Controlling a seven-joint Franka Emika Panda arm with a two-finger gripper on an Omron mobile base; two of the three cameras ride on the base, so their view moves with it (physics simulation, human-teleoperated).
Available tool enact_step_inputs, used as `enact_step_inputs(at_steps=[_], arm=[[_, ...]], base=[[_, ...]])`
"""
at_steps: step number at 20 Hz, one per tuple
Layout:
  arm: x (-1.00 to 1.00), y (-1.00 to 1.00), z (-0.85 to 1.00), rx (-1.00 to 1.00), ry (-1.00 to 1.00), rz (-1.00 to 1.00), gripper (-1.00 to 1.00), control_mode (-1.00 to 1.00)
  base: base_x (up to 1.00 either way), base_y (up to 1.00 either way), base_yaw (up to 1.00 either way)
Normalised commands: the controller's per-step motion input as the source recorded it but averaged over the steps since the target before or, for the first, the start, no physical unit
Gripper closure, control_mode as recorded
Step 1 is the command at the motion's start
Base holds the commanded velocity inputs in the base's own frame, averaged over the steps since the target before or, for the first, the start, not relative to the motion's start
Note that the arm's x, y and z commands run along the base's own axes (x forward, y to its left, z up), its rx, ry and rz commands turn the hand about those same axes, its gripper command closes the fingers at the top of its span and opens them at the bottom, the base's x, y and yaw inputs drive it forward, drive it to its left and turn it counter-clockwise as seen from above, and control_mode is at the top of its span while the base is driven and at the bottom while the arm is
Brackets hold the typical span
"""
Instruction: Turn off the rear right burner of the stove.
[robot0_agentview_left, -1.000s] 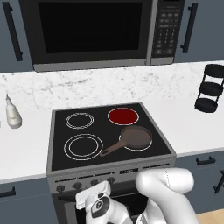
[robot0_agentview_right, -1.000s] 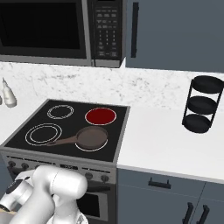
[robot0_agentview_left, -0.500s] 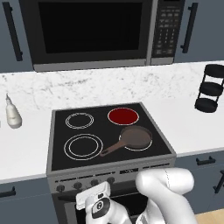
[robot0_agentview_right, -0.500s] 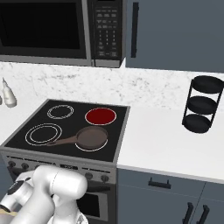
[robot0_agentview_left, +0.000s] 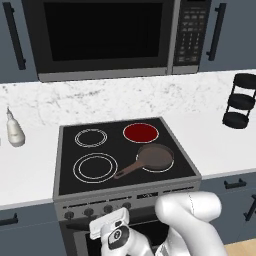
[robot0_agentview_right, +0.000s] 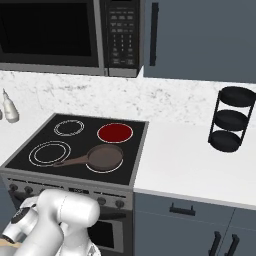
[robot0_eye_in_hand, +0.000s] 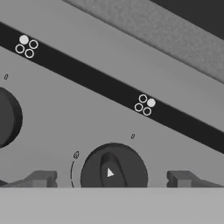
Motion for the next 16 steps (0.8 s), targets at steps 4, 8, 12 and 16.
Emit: enact_step_inputs(at_steps=[4, 8, 12, 16], arm=[[0.0, 0.0, 0.0, 0.0, 0.0, 0.0, 1.0, -1.0], [0.0, 0.0, 0.03, 0.08, 0.01, 0.0, 1.0, -1.0], [0.0, -0.12, 0.17, 0.34, 0.05, -0.04, 1.0, -1.0], [0.0, -0.45, 0.2, 0.62, 0.1, -0.11, 1.0, -1.0]], base=[[0.0, 0.0, 0.0], [0.0, 0.0, 0.0], [0.0, 0.0, 0.0], [0.0, 0.0, 0.0]])
